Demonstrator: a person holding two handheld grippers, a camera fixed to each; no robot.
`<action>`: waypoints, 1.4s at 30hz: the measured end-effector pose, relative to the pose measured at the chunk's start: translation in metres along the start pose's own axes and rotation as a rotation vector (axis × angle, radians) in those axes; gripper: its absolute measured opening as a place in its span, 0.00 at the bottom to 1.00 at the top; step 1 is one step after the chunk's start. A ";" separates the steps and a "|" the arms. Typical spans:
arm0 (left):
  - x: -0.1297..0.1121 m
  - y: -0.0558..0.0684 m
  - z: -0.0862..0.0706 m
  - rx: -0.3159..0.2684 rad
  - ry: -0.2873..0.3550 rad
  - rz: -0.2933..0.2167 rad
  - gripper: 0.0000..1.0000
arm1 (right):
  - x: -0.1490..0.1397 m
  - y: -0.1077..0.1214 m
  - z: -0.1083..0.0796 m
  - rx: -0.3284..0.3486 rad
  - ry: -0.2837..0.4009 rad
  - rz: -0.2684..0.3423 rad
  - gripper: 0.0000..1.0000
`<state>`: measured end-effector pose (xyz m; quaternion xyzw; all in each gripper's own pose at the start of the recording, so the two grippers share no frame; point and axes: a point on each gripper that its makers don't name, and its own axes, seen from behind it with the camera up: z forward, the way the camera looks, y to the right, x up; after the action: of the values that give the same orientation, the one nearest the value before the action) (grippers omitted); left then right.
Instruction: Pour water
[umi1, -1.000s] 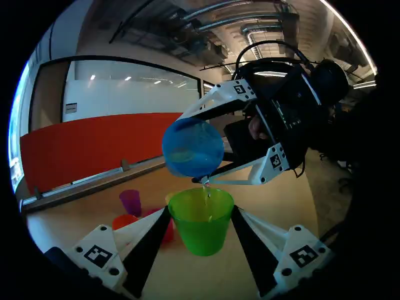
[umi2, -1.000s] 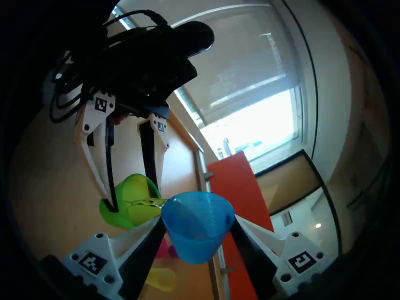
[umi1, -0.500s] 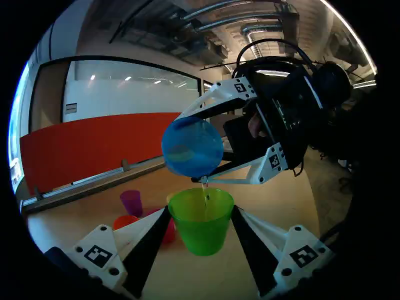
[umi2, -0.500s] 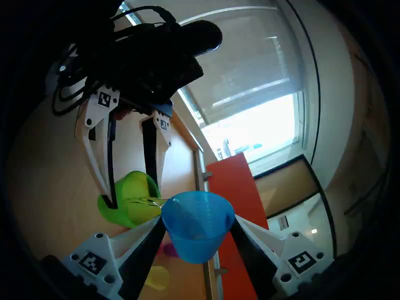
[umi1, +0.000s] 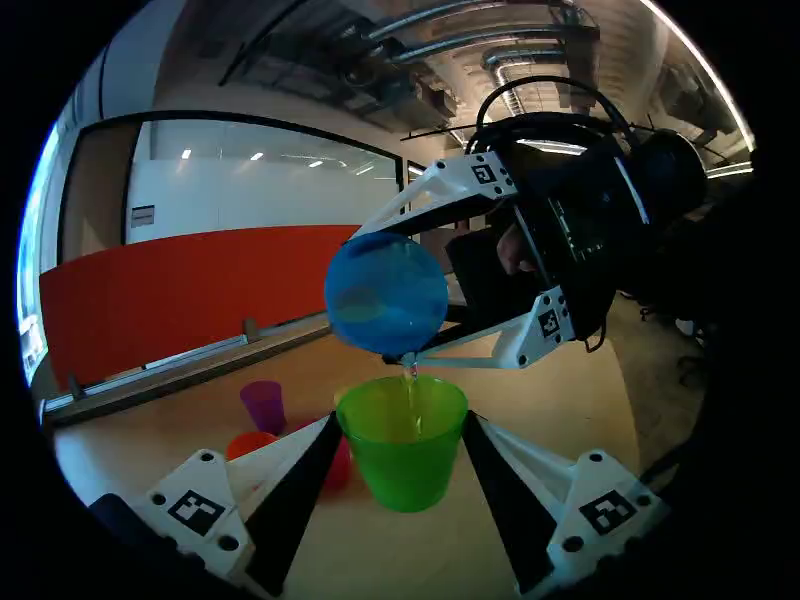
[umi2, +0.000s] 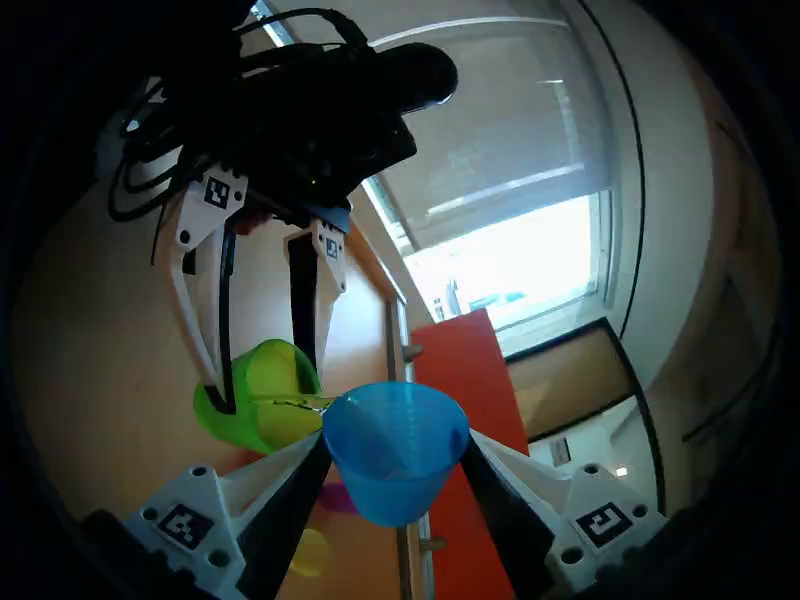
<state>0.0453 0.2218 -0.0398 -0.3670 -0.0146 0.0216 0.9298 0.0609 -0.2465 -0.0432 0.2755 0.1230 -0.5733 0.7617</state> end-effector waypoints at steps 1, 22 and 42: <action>0.000 0.000 0.000 0.000 0.000 0.000 0.87 | 0.000 0.000 0.000 0.000 0.000 -0.003 0.90; 0.000 -0.003 0.001 0.004 0.005 -0.003 0.87 | 0.001 -0.001 0.004 0.006 -0.011 -0.078 0.90; 0.002 -0.003 0.003 0.000 0.009 0.004 0.87 | 0.006 0.003 0.004 -0.008 -0.023 -0.154 0.90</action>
<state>0.0468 0.2218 -0.0362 -0.3671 -0.0099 0.0216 0.9299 0.0648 -0.2531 -0.0421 0.2553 0.1373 -0.6329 0.7179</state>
